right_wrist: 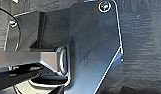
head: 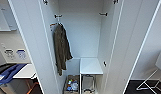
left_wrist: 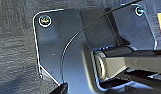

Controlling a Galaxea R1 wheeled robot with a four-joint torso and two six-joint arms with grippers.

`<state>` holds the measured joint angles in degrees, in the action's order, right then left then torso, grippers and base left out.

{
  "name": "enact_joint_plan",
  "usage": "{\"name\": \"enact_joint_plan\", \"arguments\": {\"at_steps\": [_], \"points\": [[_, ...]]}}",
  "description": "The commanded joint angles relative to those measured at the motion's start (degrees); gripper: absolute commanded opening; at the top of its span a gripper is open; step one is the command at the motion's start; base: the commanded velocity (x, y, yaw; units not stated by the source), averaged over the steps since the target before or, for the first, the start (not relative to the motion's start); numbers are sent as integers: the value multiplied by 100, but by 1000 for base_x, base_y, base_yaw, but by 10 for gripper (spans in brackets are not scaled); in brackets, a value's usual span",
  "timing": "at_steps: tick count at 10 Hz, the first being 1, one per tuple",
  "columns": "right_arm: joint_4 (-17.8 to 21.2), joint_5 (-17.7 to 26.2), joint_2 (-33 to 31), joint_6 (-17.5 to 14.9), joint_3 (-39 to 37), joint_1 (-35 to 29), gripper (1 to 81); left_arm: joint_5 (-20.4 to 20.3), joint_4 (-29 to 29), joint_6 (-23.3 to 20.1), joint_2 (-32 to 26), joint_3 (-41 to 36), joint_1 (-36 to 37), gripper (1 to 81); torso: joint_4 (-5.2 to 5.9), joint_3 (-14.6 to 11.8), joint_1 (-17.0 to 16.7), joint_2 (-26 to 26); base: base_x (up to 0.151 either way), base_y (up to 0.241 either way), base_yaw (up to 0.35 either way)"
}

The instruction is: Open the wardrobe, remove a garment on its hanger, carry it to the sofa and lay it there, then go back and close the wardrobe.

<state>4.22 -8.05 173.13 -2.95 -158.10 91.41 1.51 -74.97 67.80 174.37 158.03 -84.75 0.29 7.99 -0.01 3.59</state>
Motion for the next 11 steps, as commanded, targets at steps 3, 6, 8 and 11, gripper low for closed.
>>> {"name": "enact_joint_plan", "arguments": {"at_steps": [3, 6, 8, 11], "points": [[255, 1165, -56, 84, 377, -285, 811, 534, 937, -964, 107, 27, 33, 811, 0, 0, 1, 0, 0, 0, 0], [-4, 1165, -180, -133, 650, -267, 811, 631, 4457, -4800, 133, 27, 94, 811, 0, 0, 1, 0, 0, 0, 0], [-158, 1112, -110, -215, 571, -258, 811, 631, 6683, -6923, 62, -8, 138, 811, 0, 0, 1, 0, 0, 0, 0], [-211, 1103, -74, -206, 298, -372, 811, 543, 7321, -7923, 116, 18, 182, 811, 0, 0, 1, 0, 0, 0, 0]]}}
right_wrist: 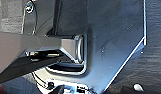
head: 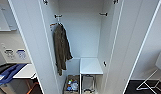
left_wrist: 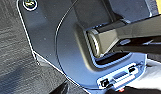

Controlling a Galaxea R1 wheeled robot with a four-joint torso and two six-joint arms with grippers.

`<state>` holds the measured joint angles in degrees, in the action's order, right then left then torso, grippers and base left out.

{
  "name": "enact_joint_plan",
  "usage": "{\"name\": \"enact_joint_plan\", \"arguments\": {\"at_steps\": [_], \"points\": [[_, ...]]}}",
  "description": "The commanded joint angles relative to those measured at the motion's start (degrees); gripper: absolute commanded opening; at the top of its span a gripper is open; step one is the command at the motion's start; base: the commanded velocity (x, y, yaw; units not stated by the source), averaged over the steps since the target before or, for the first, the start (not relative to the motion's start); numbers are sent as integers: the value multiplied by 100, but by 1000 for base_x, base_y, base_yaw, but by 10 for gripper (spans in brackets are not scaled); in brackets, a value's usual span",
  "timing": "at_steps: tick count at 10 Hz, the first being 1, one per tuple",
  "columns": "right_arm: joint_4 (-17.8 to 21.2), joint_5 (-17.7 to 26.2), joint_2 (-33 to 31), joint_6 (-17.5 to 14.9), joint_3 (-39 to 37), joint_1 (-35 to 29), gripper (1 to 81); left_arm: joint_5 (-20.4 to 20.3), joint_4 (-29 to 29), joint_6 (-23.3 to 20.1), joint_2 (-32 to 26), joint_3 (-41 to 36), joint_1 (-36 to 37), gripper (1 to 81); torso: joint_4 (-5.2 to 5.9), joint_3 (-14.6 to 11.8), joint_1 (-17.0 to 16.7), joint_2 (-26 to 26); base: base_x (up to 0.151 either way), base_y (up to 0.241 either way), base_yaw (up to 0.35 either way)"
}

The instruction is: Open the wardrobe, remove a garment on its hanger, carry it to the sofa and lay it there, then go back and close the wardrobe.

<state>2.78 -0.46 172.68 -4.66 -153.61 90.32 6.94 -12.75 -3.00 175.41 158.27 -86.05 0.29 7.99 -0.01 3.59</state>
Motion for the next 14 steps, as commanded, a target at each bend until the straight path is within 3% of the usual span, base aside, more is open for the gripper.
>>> {"name": "enact_joint_plan", "arguments": {"at_steps": [1, 3, 7, 11, 14], "points": [[-23, 415, 41, 9, -370, -334, 811, 9, 1091, -860, -76, 2, 417, 811, 0, 0, 1, 0, 0, 0, 0], [-58, 319, -98, 0, -285, -237, 811, 10, 1108, -852, -155, -84, 471, 811, 0, 0, 1, 0, 0, 0, 0], [12, 266, -1005, 0, 1019, -229, 811, -263, 1126, -843, -779, -1061, 348, 811, 0, 0, 1, 0, 0, 0, 0], [12, 187, -1312, 17, 1344, -220, 811, -404, 1196, -842, -1209, -1676, 330, 811, 0, 0, 1, 0, 0, 0, 0], [12, 187, -1287, 17, 1344, -194, 811, -430, 1196, -834, -1210, -1712, 330, 811, 0, 0, 1, 0, 26, 0, 0]]}}
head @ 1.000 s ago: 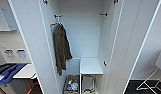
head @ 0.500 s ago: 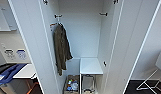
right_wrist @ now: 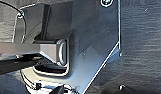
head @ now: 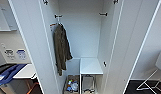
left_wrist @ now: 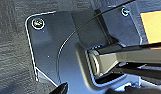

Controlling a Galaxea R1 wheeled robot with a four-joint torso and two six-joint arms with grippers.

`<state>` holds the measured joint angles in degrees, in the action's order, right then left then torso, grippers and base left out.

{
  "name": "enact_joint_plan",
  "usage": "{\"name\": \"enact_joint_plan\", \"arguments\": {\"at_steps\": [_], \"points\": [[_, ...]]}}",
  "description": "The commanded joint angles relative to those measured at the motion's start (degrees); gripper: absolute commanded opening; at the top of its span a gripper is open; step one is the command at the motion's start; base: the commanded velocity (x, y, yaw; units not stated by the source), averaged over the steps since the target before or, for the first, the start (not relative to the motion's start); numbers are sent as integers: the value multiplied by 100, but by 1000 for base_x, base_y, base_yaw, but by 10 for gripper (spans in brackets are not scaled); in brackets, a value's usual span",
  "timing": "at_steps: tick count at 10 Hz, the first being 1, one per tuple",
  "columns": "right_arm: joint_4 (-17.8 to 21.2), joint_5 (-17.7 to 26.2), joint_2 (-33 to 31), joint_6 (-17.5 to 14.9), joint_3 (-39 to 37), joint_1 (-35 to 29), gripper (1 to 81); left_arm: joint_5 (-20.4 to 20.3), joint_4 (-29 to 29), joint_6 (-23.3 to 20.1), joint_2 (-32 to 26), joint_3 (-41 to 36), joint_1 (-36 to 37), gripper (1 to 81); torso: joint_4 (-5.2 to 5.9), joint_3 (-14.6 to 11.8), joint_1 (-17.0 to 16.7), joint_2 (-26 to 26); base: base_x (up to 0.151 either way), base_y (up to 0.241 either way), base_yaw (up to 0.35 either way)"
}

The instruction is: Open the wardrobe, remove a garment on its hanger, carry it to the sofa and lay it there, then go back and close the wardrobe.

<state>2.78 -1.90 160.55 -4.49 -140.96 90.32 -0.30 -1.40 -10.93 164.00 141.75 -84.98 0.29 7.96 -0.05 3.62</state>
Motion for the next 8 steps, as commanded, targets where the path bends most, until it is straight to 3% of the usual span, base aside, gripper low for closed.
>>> {"name": "enact_joint_plan", "arguments": {"at_steps": [1, 8], "points": [[3, 331, -64, 0, 61, -185, 811, 294, 61, -49, -60, -60, 223, 811, 0, 2, 5, 0, 87, 0, 0], [-5, 331, -64, 0, 43, -185, 811, 294, 61, -49, -60, -69, 223, 811, 0, 0, 6, 4, 111, 0, 0]]}}
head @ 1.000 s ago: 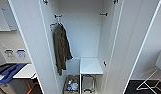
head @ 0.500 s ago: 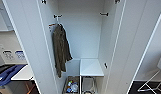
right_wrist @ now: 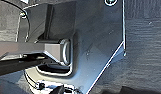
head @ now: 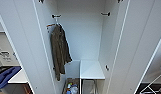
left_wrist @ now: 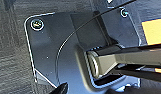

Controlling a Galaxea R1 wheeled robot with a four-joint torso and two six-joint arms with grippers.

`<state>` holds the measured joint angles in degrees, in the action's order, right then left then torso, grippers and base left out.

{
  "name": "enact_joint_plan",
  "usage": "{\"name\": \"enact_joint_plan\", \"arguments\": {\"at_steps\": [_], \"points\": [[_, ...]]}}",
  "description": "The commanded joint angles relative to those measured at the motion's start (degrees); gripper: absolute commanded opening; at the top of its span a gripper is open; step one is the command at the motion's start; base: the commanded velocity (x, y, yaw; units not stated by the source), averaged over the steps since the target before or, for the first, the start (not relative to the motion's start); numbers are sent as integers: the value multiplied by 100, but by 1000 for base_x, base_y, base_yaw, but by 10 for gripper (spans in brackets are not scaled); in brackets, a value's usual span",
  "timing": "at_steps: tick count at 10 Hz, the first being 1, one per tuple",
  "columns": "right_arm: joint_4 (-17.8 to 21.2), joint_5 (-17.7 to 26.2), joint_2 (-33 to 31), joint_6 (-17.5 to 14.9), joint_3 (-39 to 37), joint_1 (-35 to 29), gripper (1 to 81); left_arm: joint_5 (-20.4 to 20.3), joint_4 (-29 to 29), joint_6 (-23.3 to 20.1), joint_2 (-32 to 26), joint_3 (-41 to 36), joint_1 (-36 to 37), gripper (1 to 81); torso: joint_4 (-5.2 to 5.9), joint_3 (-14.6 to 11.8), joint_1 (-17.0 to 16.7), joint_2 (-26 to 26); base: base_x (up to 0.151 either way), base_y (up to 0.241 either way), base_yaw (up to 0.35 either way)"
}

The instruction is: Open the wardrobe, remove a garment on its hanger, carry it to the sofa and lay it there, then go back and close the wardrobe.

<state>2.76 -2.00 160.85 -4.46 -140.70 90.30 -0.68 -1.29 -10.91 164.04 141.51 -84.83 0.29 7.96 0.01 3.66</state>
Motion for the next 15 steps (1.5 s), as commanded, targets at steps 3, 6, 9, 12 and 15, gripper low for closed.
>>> {"name": "enact_joint_plan", "arguments": {"at_steps": [3, 6, 9, 12, 15], "points": [[-3, 341, -95, -2, 9, -182, 811, 332, 50, -52, -46, -35, 208, 811, 0, 0, 0, 0, 116, 0, 0], [-3, 341, -95, -2, 0, -182, 811, 332, 50, -52, -37, -35, 208, 811, 0, 0, 0, 0, 116, 0, 0], [-3, 341, -86, -2, -35, -165, 811, 332, 50, -52, -37, -35, 208, 811, 0, 0, 2, 0, 97, 0, 0], [23, 341, -104, 7, -35, -218, 811, 341, 59, -52, -55, -35, 208, 811, 0, 0, 11, -2, 0, 0, 0], [23, 288, -296, 7, 140, -253, 811, 350, 50, -43, -256, -429, 208, 811, 0, 0, 7, 0, 0, 0, 0]]}}
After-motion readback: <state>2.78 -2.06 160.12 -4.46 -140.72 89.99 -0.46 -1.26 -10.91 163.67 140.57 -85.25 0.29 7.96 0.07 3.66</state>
